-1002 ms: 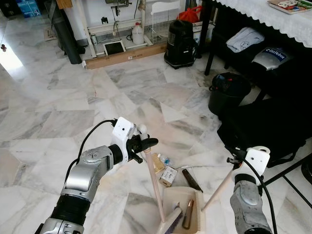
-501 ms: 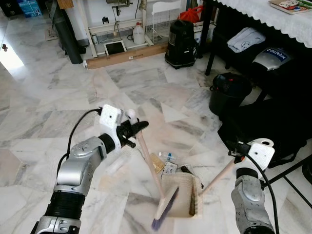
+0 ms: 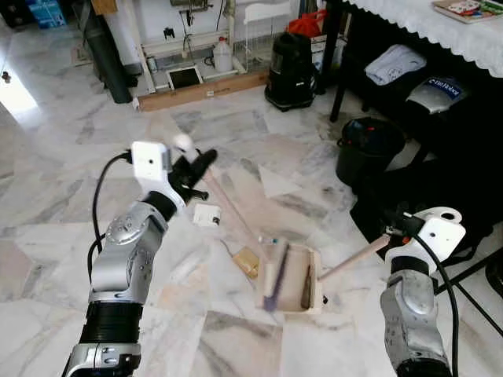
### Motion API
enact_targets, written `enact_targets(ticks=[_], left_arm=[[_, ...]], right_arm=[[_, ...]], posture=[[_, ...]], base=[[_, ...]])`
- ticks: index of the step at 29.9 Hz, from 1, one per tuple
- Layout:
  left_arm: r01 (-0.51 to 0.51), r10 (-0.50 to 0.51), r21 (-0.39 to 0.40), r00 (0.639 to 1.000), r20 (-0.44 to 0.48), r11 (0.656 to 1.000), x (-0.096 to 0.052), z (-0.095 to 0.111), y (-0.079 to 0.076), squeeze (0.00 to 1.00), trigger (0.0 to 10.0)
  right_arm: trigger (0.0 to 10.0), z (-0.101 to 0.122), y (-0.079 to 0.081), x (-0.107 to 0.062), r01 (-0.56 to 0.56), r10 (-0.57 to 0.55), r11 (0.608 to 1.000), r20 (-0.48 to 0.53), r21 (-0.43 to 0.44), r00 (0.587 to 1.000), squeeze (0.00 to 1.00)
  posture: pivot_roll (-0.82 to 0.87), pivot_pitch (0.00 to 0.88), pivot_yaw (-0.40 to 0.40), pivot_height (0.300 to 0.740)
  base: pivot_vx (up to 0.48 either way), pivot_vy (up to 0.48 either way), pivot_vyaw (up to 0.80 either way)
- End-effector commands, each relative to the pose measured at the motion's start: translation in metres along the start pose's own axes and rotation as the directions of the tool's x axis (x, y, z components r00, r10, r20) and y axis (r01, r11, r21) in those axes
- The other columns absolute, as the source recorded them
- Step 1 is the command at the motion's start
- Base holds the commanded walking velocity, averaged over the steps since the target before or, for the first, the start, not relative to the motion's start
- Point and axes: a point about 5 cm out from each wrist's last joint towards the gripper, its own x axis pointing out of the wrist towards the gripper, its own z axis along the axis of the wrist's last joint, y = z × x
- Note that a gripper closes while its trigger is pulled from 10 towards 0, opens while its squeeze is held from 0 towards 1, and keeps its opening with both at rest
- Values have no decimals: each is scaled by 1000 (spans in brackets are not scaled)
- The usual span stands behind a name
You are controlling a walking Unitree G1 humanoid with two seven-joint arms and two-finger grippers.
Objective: Sweep floor
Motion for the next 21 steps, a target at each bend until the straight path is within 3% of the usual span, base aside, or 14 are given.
enact_targets(ticks=[1,7,15,21], left_arm=[[-74,64,82,991,117,994,1,22,9,0,10000],[-92,78,167,993,92,982,-13,1,4,0,10000],[-98,95,161,995,29,982,-24,-37,-11,0,10000],[-121,118,157,993,32,980,-28,-45,-14,0,10000]], right_arm=[[10000,10,2,3,-2,1,999,38,34,999,0],[10000,17,6,1,-21,17,998,66,62,998,0],[10000,24,8,-3,-28,21,997,89,73,996,0],[10000,28,6,-9,-27,21,998,105,62,994,0]], posture=[[-15,57,23,740],[-37,21,12,740],[-56,0,0,740],[-69,0,6,740]], base=[[0,0,0],[0,0,0],[0,0,0],[0,0,0]])
